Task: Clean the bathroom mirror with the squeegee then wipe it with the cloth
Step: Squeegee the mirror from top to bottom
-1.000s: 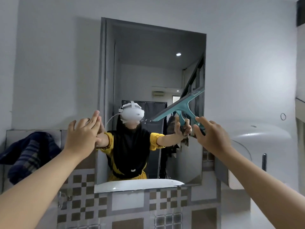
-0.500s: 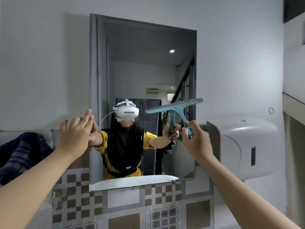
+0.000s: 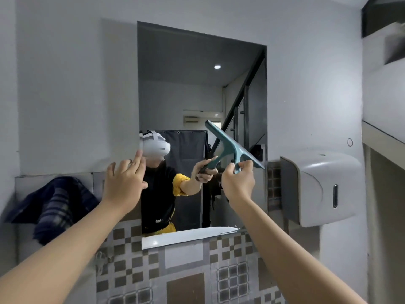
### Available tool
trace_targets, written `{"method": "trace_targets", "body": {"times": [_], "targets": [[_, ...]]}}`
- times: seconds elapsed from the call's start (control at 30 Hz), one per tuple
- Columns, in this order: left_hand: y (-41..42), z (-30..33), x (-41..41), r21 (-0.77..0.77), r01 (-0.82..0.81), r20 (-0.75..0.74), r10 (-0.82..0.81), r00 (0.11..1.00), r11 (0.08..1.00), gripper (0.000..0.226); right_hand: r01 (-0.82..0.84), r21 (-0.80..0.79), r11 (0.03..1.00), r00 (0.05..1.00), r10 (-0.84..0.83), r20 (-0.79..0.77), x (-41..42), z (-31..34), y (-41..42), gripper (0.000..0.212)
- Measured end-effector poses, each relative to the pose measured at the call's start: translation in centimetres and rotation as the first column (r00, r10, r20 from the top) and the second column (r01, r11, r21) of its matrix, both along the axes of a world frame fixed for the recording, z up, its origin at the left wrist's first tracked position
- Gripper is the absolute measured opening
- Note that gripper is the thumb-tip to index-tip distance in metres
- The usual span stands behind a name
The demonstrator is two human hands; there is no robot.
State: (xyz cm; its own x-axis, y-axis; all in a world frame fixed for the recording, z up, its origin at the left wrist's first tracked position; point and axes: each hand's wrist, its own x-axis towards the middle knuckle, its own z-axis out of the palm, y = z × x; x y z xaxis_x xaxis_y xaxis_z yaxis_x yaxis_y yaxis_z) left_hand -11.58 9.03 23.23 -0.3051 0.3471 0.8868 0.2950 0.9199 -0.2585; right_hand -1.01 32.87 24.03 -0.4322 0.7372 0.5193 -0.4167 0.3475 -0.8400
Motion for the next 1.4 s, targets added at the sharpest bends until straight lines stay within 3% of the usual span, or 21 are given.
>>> {"method": "trace_targets", "body": {"times": [0.13, 0.3, 0.6, 0.93, 1.07, 1.4], "targets": [[-0.4, -1.5, 0.7, -0.060, 0.042, 0.049, -0.039, 0.998, 0.997, 0.087, -0.005, -0.065, 0.998, 1.000, 0.004, -0.019, -0.7, 0.1, -4.7, 0.012], [-1.4, -3.8, 0.2, -0.073, 0.085, 0.096, -0.078, 0.992, 0.994, 0.098, -0.045, -0.035, 0.998, 0.999, 0.044, -0.028, -1.6, -0.6, -10.4, 0.010], [-1.9, -5.5, -0.6, -0.073, 0.065, 0.094, -0.058, 0.994, 0.995, 0.093, -0.020, 0.248, 0.968, 1.000, 0.017, 0.016, -2.3, -3.2, -14.2, 0.010], [-1.9, -6.0, -0.9, -0.056, 0.110, 0.057, -0.107, 0.993, 0.992, 0.077, 0.150, 0.670, 0.727, 0.978, -0.209, 0.008, -2.3, -5.2, -9.7, 0.017], [-2.0, -6.9, -1.2, -0.066, 0.126, -0.004, -0.126, 0.992, 0.990, 0.061, 0.172, 0.761, 0.626, 0.964, -0.266, 0.001, -2.2, -5.0, -7.1, 0.020], [-2.1, -6.9, -1.4, -0.095, 0.101, -0.071, -0.108, 0.992, 0.990, 0.053, 0.253, 0.871, 0.421, 0.934, -0.339, -0.108, -2.4, -5.0, -0.6, 0.024]]}}
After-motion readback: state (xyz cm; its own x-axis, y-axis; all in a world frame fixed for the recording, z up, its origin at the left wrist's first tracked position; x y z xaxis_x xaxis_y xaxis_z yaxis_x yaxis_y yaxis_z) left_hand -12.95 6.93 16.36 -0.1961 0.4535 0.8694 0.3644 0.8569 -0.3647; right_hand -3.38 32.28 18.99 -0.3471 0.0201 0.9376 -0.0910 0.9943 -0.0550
